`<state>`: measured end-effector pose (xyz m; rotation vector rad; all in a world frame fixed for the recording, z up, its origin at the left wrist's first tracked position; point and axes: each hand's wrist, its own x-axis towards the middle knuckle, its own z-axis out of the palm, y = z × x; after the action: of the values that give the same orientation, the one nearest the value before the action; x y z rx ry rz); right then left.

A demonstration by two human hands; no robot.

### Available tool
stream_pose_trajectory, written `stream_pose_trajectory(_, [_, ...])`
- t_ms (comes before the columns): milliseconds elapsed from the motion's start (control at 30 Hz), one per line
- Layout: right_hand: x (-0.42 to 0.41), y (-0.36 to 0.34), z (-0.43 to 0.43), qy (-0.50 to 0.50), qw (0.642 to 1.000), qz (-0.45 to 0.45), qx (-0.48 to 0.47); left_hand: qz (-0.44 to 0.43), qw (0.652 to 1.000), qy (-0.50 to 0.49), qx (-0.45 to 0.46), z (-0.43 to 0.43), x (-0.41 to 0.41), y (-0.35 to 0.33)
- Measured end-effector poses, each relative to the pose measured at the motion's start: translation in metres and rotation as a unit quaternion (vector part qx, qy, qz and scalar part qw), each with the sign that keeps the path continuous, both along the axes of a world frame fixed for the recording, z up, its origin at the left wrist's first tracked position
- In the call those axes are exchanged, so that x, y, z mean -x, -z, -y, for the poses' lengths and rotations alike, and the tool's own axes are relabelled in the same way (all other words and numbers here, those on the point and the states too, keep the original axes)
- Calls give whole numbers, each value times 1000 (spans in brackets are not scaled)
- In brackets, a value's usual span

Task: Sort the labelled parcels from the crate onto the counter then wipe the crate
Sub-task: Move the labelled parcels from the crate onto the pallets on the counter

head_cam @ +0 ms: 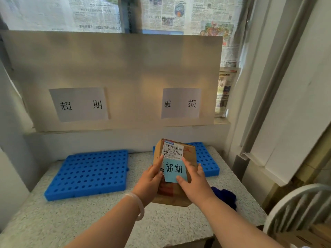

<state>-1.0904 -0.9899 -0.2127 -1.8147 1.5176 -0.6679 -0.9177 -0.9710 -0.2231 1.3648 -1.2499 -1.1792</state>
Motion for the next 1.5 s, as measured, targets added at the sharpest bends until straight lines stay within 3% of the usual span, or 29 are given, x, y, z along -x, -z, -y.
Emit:
stream_pose_trajectory(100, [-31, 7, 7, -9, 1000, -9, 10, 60, 998, -19, 11, 8, -27, 2])
stream_pose_trajectory(200, [-55, 15, 16, -18, 999, -17, 21, 196, 980, -23, 35, 15, -54, 7])
stream_pose_trajectory(267, [-66, 18, 25, -27, 999, -24, 27, 224, 974, -26, 28, 20, -70, 11])
stream_pose_trajectory(500, [-108, 25, 69, -98, 991, -88, 18, 235, 971, -51, 2, 44, -113, 16])
stream_pose_trajectory(967, [-207, 46, 144, -251, 965, -78, 8, 277, 946, -161, -56, 71, -197, 36])
stream_pose_trajectory(1500, [-430, 95, 155, -214, 970, -54, -99, 205, 965, -125, -102, 81, -428, 107])
